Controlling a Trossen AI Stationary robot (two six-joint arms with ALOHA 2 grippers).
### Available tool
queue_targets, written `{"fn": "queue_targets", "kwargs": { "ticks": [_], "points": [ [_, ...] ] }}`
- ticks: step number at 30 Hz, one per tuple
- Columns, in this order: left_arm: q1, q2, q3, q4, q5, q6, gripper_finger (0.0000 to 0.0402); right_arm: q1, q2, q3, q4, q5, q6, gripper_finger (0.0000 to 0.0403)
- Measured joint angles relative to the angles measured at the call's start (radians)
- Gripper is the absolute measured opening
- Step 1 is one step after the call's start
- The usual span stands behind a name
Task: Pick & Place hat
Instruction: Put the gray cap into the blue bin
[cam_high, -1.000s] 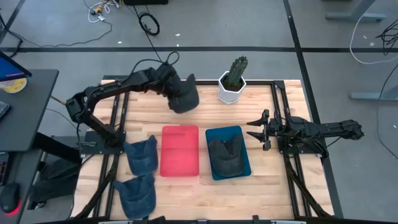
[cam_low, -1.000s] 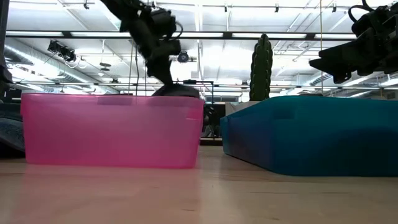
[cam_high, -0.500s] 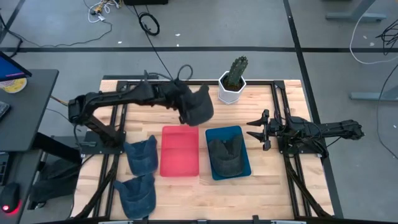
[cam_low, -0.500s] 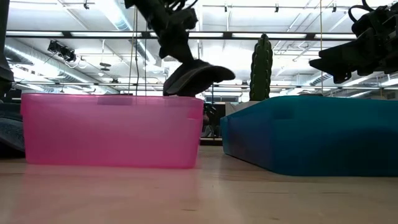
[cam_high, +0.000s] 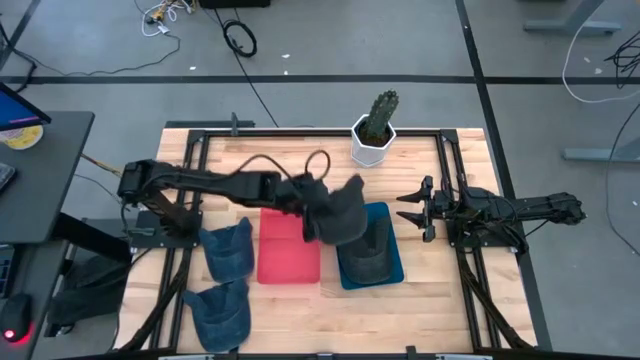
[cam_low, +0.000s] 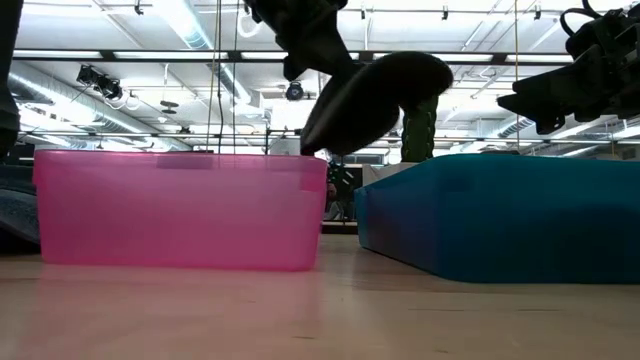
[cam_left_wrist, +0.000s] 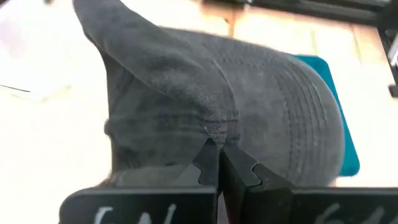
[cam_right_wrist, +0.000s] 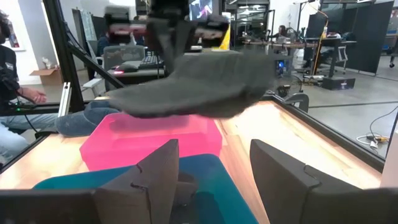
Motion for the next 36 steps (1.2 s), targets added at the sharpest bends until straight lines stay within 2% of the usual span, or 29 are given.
{"fn": "queue_targets", "kwargs": {
  "ticks": [5, 13, 21, 36],
  "points": [
    [-0.061, 0.032, 0.000, 0.060, -0.070, -0.033, 0.0002, 0.000, 0.000, 0.000, 0.000, 0.000, 0.000, 0.0204],
    [-0.130, 0.034, 0.000, 0.127, -0.104, -0.015, 0.0002, 0.000, 0.000, 0.000, 0.000, 0.000, 0.000, 0.0204],
    [-0.161, 0.091, -0.001, 0.272, -0.076, 0.004, 0.0002, 0.000, 0.000, 0.000, 0.002, 0.000, 0.000, 0.0204],
    [-0.161, 0.155, 0.000, 0.396, -0.046, 0.025, 0.0002, 0.000, 0.000, 0.000, 0.002, 0.000, 0.000, 0.0204]
  ]
}}
